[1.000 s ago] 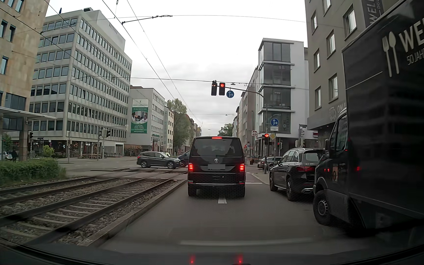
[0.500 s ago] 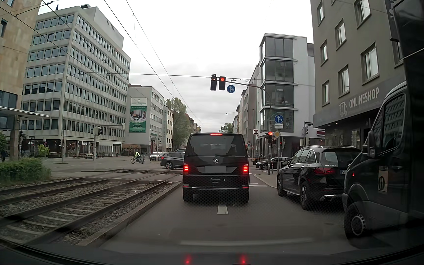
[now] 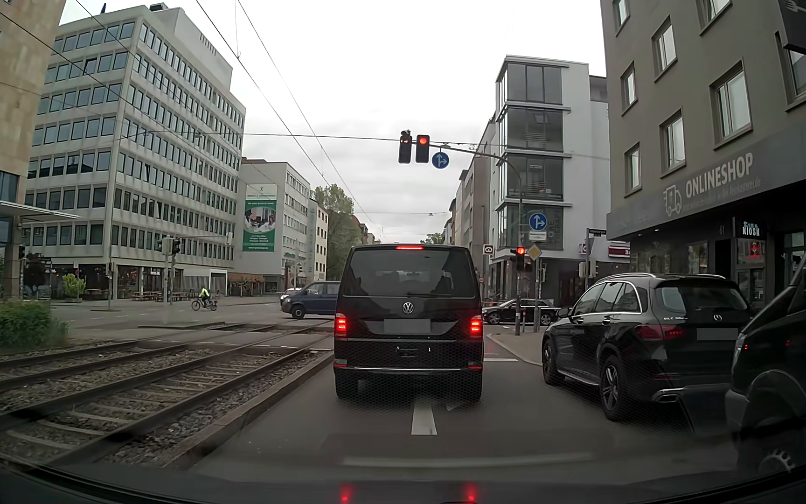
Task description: Follow the waypoints while adhering to traffic rules and regulations
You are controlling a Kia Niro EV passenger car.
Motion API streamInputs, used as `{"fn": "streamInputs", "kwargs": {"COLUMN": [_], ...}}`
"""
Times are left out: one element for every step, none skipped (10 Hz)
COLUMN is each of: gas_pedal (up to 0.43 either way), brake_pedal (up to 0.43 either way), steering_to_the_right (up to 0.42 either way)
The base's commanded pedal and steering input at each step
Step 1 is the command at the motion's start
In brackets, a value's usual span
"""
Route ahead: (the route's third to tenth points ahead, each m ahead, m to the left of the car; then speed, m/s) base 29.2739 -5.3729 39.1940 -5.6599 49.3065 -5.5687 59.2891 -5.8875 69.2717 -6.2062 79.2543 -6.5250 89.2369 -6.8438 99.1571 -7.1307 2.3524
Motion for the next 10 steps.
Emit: {"fn": "streamInputs", "kwargs": {"gas_pedal": [0.000,0.000,0.000,0.000,0.000,0.000,0.000,0.000,0.000,0.000], "brake_pedal": [0.238,0.238,0.244,0.250,0.250,0.250,0.250,0.250,0.250,0.256], "steering_to_the_right": [0.005,0.001,-0.003,-0.005,-0.005,-0.005,-0.005,-0.005,-0.005,-0.005]}}
